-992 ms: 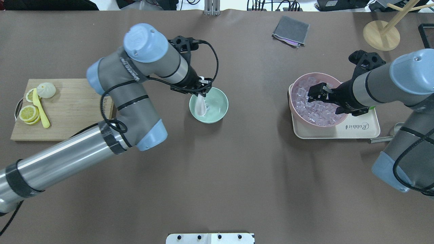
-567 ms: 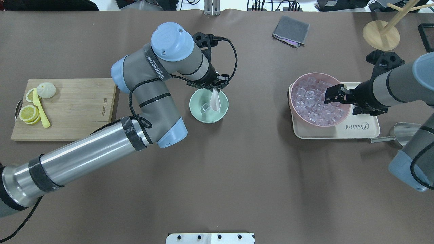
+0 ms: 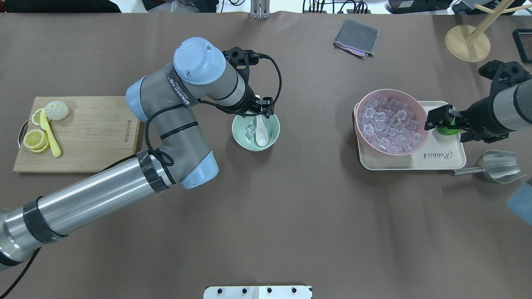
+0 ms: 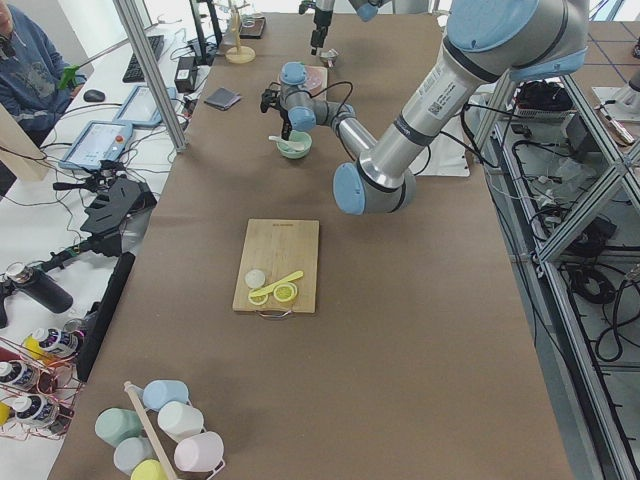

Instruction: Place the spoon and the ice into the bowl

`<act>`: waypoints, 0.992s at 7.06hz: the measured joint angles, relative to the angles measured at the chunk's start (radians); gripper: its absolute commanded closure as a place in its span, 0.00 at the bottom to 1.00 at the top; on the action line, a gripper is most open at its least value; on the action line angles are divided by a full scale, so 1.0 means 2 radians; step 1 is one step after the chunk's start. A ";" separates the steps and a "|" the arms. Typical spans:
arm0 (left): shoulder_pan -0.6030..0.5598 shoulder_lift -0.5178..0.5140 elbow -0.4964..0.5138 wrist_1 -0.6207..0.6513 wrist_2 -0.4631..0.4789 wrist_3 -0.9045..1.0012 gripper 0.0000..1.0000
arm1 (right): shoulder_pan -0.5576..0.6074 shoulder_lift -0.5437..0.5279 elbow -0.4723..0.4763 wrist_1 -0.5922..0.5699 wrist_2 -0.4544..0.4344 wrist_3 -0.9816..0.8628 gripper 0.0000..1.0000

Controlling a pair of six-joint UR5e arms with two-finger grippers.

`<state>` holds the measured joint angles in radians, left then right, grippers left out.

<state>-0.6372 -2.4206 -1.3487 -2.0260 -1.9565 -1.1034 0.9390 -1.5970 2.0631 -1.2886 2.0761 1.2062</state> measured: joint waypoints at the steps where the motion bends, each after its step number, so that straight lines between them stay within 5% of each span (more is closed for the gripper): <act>1: -0.007 0.004 -0.008 0.006 -0.002 0.002 0.02 | 0.016 -0.006 -0.002 0.000 0.010 -0.026 0.00; 3: -0.045 0.050 -0.067 0.062 -0.023 0.067 0.02 | 0.058 -0.033 -0.007 -0.001 0.034 -0.103 0.00; 7: -0.192 0.255 -0.198 0.118 -0.107 0.335 0.02 | 0.186 -0.083 -0.053 -0.006 0.095 -0.321 0.00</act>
<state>-1.0204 -1.9114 -1.7437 -1.7898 -2.1713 -0.4341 1.3106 -1.7636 1.9581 -1.3007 2.2655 0.5633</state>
